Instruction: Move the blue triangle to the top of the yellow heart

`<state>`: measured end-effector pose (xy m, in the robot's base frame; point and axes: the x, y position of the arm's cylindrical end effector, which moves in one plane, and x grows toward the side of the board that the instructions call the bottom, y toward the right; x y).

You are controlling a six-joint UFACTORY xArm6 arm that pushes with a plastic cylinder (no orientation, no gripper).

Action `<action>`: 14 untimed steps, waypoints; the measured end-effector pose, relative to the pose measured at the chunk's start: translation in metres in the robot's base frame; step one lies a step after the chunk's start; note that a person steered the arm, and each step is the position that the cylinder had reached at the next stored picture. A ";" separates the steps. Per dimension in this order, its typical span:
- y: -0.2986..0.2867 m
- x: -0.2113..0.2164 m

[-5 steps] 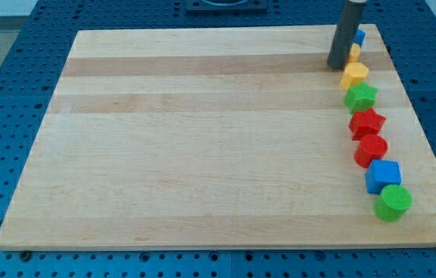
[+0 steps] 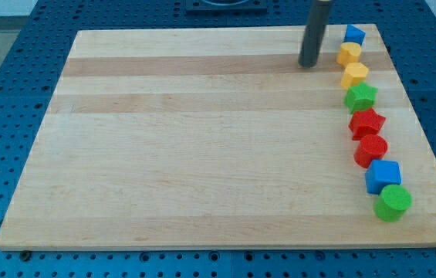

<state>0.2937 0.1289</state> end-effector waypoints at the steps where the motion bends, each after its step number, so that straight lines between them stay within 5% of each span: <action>1: -0.020 -0.037; 3: 0.022 -0.099; 7: 0.143 -0.102; 14: 0.139 -0.056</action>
<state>0.2372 0.2674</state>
